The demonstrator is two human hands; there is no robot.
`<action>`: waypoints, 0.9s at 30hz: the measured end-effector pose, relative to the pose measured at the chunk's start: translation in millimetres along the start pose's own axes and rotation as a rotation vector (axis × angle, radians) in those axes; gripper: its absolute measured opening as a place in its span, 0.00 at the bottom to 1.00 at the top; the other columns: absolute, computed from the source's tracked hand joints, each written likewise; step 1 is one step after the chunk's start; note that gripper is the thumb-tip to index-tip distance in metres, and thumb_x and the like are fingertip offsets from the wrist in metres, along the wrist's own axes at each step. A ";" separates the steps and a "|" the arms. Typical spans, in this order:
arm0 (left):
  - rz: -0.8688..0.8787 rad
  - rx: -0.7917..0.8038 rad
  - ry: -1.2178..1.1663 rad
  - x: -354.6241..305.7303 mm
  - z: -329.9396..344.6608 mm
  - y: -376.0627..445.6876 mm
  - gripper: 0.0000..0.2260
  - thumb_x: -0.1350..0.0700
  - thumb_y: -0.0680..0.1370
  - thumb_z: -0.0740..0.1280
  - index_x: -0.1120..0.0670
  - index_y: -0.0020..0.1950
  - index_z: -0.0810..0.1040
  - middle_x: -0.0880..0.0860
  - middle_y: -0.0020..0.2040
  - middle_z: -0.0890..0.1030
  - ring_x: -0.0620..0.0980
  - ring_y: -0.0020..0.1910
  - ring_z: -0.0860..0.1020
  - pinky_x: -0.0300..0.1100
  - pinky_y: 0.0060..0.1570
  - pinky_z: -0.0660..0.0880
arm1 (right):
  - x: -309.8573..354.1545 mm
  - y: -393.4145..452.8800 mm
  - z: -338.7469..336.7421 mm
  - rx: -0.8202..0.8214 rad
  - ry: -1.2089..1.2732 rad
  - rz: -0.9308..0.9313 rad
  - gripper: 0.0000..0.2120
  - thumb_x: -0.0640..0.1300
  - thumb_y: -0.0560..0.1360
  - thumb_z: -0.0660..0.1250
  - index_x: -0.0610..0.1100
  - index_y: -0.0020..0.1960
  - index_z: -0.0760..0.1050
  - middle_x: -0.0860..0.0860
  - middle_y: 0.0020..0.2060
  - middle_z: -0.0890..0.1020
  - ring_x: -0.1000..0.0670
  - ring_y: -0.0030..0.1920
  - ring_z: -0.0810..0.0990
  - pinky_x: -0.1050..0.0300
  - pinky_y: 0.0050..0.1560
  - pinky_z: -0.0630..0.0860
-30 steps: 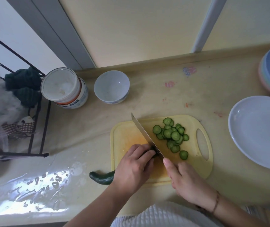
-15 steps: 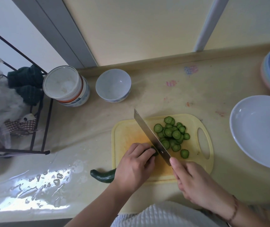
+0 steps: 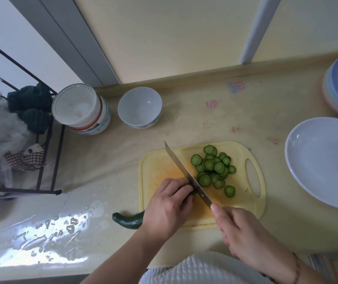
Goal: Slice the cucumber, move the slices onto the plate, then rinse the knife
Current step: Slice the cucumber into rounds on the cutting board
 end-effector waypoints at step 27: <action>-0.023 -0.009 -0.022 2.3 -2.1 0.1 0.08 0.63 0.73 0.76 0.58 0.51 0.83 0.50 0.53 0.82 0.53 0.48 0.80 0.42 0.53 0.77 | -2.1 24.8 3.0 0.055 0.063 0.009 0.29 0.66 0.75 0.49 0.41 0.33 0.64 0.53 0.18 0.62 0.57 0.19 0.60 0.67 0.21 0.58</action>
Point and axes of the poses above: each hand's wrist, its own y-axis towards the middle knuckle, its own z-axis out of the palm, x = y × z, the point moved 9 cm from there along y, towards the middle knuckle
